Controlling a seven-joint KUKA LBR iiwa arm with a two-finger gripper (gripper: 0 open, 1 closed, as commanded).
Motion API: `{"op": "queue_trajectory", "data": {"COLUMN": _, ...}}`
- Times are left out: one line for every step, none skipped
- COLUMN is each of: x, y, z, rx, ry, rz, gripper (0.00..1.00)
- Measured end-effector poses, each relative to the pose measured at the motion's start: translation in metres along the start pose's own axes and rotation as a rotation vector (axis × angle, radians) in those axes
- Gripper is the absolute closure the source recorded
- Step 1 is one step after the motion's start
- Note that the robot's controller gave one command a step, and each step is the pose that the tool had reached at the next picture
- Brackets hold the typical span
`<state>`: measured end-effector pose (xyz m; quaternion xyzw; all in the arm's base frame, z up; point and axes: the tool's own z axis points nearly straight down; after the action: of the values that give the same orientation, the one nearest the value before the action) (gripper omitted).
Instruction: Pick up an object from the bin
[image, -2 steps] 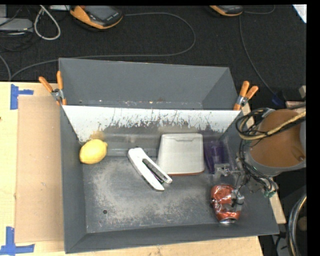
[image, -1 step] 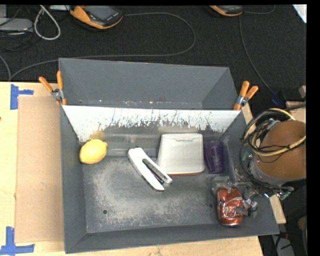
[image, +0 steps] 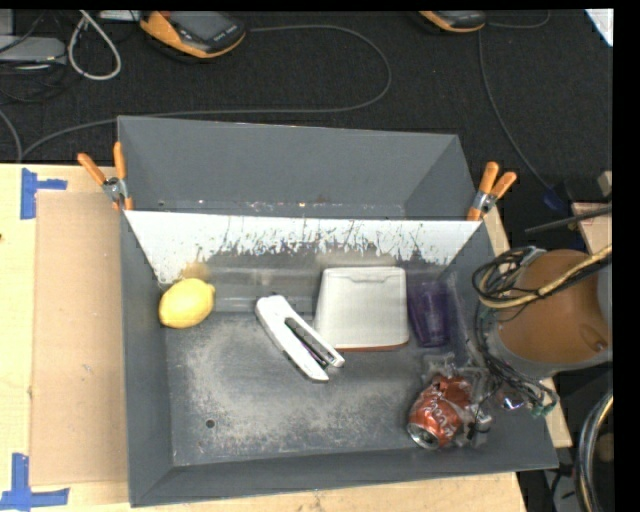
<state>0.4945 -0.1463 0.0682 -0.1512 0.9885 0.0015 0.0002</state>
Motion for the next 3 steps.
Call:
{"op": "queue_trajectory", "data": {"x": 0.002, "y": 0.012, "z": -0.01, "rx": 0.03, "ry": -0.05, "rz": -0.775, "gripper": 1.0}}
{"op": "queue_trajectory", "data": {"x": 0.002, "y": 0.012, "z": -0.01, "rx": 0.03, "ry": -0.05, "rz": -0.777, "gripper": 1.0}}
{"op": "queue_trajectory", "data": {"x": 0.006, "y": 0.013, "z": -0.026, "rx": 0.019, "ry": -0.036, "rz": -0.781, "gripper": 1.0}}
